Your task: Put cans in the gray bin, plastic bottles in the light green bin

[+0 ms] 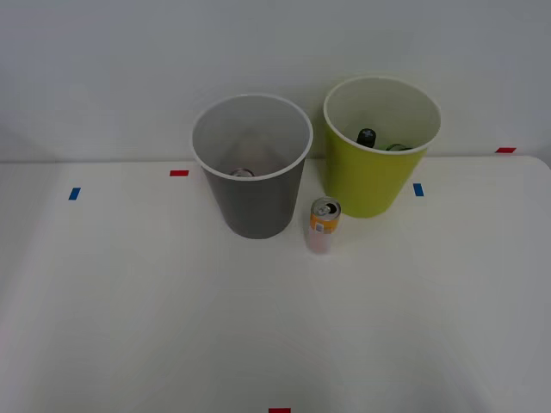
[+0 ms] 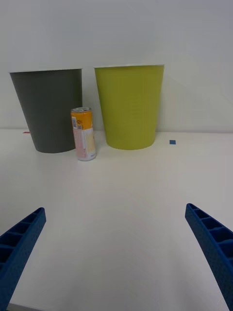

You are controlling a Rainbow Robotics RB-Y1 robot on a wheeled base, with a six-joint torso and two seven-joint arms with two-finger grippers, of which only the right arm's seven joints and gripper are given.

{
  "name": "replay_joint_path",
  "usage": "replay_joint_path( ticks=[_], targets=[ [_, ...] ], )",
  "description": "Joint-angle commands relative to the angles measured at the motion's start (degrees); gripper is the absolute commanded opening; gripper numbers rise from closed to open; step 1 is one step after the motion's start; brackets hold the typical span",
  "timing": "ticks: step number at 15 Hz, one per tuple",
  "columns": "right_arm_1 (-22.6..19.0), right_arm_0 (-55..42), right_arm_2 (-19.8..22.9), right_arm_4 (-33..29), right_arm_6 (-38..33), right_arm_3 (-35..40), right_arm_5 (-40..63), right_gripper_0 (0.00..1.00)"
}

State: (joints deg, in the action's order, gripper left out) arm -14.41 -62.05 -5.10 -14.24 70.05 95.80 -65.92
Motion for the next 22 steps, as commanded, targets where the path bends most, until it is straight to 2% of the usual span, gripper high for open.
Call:
replay_joint_path(
  ticks=[1, 19, 22],
  targets=[
    [0.0, 0.0, 0.0, 0.0, 0.0, 0.0, 0.0, 1.0],
    [0.4, 1.8, -0.1, 0.3, -0.1, -1.5, 0.6, 1.0],
    [-1.1, 2.5, -0.7, 1.6, 1.0, -1.7, -2.4, 1.0]
  ],
)
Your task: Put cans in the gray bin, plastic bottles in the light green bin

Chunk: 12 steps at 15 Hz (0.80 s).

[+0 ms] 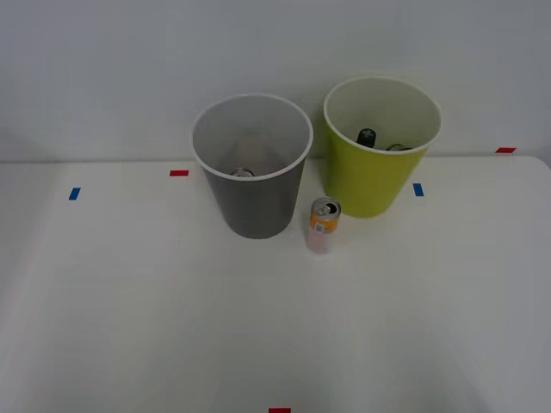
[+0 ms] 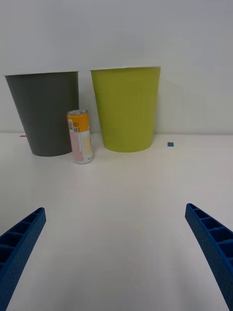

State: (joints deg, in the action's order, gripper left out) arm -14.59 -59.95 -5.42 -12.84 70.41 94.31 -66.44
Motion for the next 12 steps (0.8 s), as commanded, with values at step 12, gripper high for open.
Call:
replay_joint_path(
  ticks=[12],
  targets=[
    [-1.1, 20.6, -9.0, 2.5, 2.9, -7.7, 3.6, 1.0]
  ],
)
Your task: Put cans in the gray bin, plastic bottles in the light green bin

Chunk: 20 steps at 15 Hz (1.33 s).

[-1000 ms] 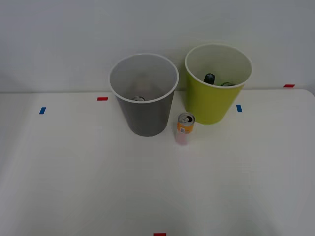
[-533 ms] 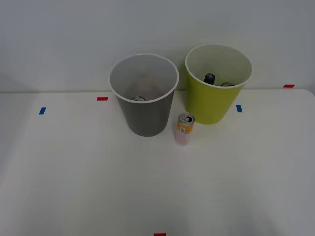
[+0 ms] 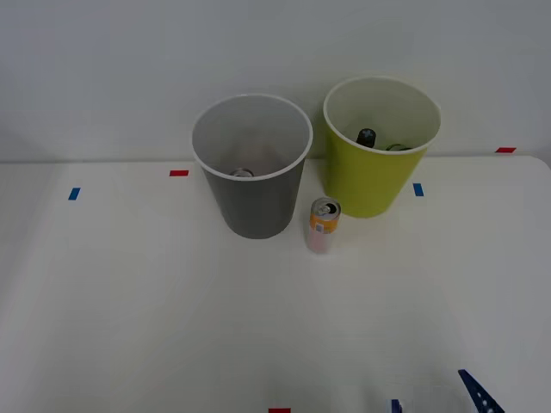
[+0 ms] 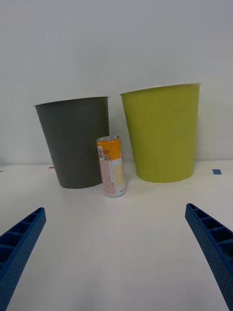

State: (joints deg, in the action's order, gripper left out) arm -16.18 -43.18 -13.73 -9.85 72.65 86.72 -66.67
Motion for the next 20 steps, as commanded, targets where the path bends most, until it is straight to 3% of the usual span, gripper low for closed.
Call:
replay_joint_path(
  ticks=[1, 20],
  targets=[
    [0.8, 5.5, -1.0, -0.5, 0.7, -0.1, 5.6, 1.0],
    [7.7, 33.5, -3.6, -3.4, 2.6, -0.1, 41.7, 1.0]
  ],
)
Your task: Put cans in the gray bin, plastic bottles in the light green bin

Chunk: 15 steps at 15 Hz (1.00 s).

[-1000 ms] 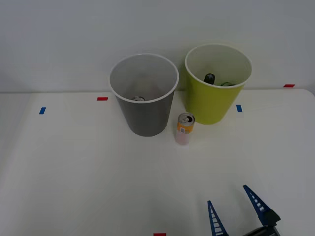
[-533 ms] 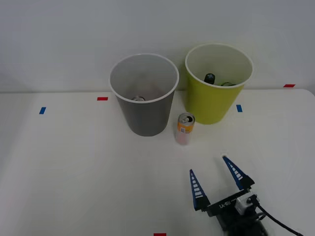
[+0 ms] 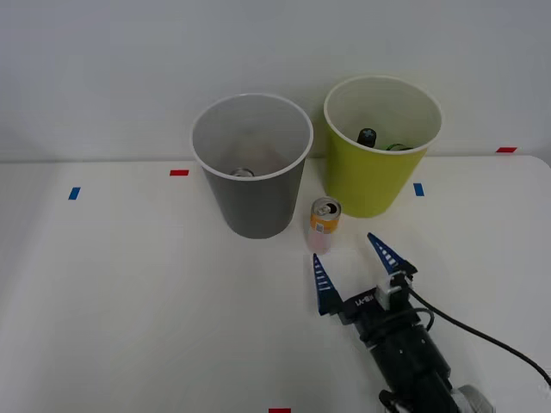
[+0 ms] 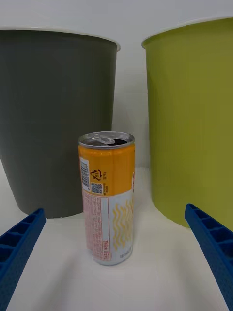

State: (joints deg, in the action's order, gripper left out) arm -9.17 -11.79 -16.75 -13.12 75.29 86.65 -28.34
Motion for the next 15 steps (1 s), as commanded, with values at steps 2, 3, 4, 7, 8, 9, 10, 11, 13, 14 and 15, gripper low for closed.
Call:
replay_joint_path(
  ticks=[2, 3, 4, 7, 8, 9, 10, 11, 13, 14, 15],
  targets=[
    [1.4, 3.4, -0.9, -0.4, 0.0, 0.0, 6.5, 1.0],
    [2.1, 4.3, -1.2, -0.8, 0.0, -0.1, 8.8, 1.0],
    [2.6, 4.8, -1.2, -1.0, 0.1, 0.0, 10.0, 1.0],
    [3.8, 7.4, -2.1, -1.2, -0.1, -1.1, 12.6, 1.0],
    [4.3, 8.8, -2.1, -1.2, 0.1, -2.9, 12.5, 1.0],
    [5.4, 11.0, -1.3, -1.2, 0.1, -5.8, 11.8, 1.0],
    [6.0, 12.3, -0.7, -1.4, 0.4, -7.1, 11.6, 1.0],
    [6.3, 12.9, -0.3, -1.5, 0.6, -7.4, 11.8, 1.0],
    [6.4, 13.5, -0.1, -1.5, 0.6, -7.4, 12.3, 1.0],
    [6.1, 13.7, 0.0, -1.5, 0.6, -7.4, 12.3, 1.0],
    [6.0, 13.7, 0.0, -1.5, 0.6, -7.4, 12.4, 1.0]
  ],
)
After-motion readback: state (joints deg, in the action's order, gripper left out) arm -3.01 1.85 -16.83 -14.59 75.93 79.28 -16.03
